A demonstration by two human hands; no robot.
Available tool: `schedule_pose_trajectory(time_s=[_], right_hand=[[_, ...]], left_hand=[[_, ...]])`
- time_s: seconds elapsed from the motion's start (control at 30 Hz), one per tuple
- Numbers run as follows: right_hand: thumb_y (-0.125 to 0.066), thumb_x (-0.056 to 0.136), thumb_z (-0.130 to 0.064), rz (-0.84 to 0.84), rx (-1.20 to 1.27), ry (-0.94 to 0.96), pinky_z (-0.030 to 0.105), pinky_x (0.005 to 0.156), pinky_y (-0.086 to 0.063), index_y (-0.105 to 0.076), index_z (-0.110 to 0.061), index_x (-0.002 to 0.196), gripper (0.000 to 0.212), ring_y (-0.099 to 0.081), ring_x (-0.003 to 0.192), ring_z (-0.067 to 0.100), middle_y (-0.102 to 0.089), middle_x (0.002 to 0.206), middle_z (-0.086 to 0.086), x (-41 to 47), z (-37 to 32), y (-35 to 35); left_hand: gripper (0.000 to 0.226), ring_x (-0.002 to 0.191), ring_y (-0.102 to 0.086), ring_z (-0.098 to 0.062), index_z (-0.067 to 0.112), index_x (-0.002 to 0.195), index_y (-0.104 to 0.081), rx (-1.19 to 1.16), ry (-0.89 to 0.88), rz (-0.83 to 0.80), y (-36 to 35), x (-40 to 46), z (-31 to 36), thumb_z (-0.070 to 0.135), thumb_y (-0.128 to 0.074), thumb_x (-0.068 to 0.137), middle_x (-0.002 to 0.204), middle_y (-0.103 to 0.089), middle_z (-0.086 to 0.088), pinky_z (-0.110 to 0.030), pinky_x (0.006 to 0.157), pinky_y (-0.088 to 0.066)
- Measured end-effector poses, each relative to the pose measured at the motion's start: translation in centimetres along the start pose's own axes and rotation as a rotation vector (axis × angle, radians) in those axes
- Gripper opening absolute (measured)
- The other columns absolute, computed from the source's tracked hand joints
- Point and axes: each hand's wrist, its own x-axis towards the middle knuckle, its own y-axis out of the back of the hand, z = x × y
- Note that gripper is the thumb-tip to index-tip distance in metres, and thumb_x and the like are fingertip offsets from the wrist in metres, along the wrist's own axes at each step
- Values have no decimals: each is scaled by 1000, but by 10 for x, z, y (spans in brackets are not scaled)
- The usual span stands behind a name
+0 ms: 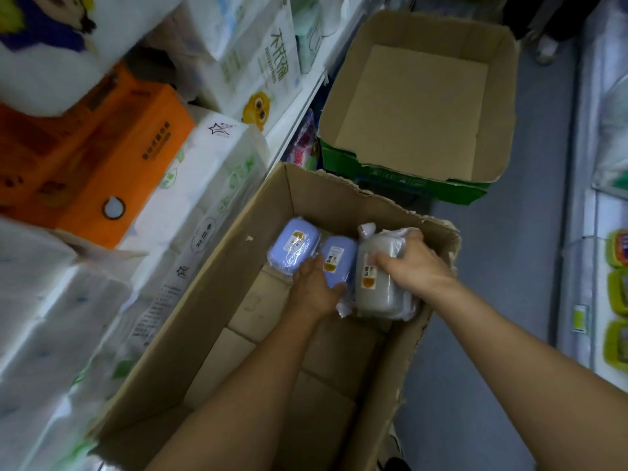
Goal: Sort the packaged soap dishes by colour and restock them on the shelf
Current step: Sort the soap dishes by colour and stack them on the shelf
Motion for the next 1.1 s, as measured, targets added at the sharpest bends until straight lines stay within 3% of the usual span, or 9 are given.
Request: schedule_pose_trajectory(time_s=[0.13, 0.23, 0.3, 0.4, 0.47, 0.6, 0.73, 0.9, 1.1], right_hand=[[-71, 84, -42, -40, 472, 93, 36, 85, -53, -41, -22, 127, 56, -63, 96, 17, -62, 117, 0, -35, -10, 5], [-68, 89, -30, -127, 659, 172, 13, 52, -45, -51, -18, 123, 41, -60, 75, 2, -65, 102, -3, -73, -27, 10], [-67, 90, -31, -175, 676, 213, 11, 39, -39, -54, -19, 124, 39, -58, 58, -3, -63, 90, -6, -98, -38, 10], [-69, 88, -29, -238, 639, 290, 15, 38, -38, -57, -17, 122, 38, -56, 48, -5, -63, 86, -5, -137, -58, 8], [-69, 88, -25, -297, 632, 335, 16, 39, -40, -58, -16, 117, 32, -59, 49, -3, -65, 87, -3, -166, -68, 6], [-73, 83, -19, -437, 578, 467, 19, 43, -43, -60, -12, 107, 28, -62, 54, 5, -70, 73, -3, -231, -79, -6], [-76, 61, -46, -606, 454, 582, 27, 48, -40, -61, -18, 99, 49, -53, 57, 14, -67, 77, 4, -304, -82, -34], [-45, 98, -47, -819, 281, 632, 23, 42, -33, -63, -15, 97, 37, -53, 50, 17, -60, 72, 8, -380, -87, -92], [-42, 99, -46, -936, -23, 758, 23, 45, -33, -58, -13, 106, 38, -55, 59, 23, -66, 87, 12, -490, -94, -174]], left_hand=[[51, 131, -47, -20, 11, 143, -46, -412, 31, 102, 45, -53, 9, 36, -54, 100, 141, -50, -1, -18, 97, -34], [57, 121, -57, -20, 17, 134, -56, -688, 51, 116, 79, -106, 11, 56, -52, 93, 135, -60, -4, -36, 105, -44], [65, 118, -60, -13, 24, 136, -53, -778, 40, 131, 99, -144, 15, 65, -56, 85, 130, -62, 3, -39, 105, -46], [54, 102, -65, -2, 27, 136, -46, -862, 18, 175, 122, -199, 21, 41, -68, 89, 117, -65, 11, -24, 88, -52], [64, 100, -65, 0, 29, 135, -43, -852, -18, 207, 131, -237, 19, 28, -79, 82, 120, -63, 9, -18, 80, -53], [92, 104, -62, 4, 34, 134, -44, -657, -53, 381, 133, -321, 7, 39, -91, 55, 123, -62, 16, -20, 89, -52], [93, 110, -58, -1, 38, 130, -45, -579, 28, 675, 114, -407, -11, 44, -88, 48, 122, -58, 19, -32, 93, -51], [87, 108, -52, 0, 42, 129, -43, -593, 234, 929, 89, -519, -56, 48, -82, 52, 118, -51, 22, -29, 92, -49], [91, 109, -55, -3, 40, 133, -40, -647, 476, 1148, 56, -650, -118, 53, -80, 52, 122, -52, 19, -31, 94, -49]])
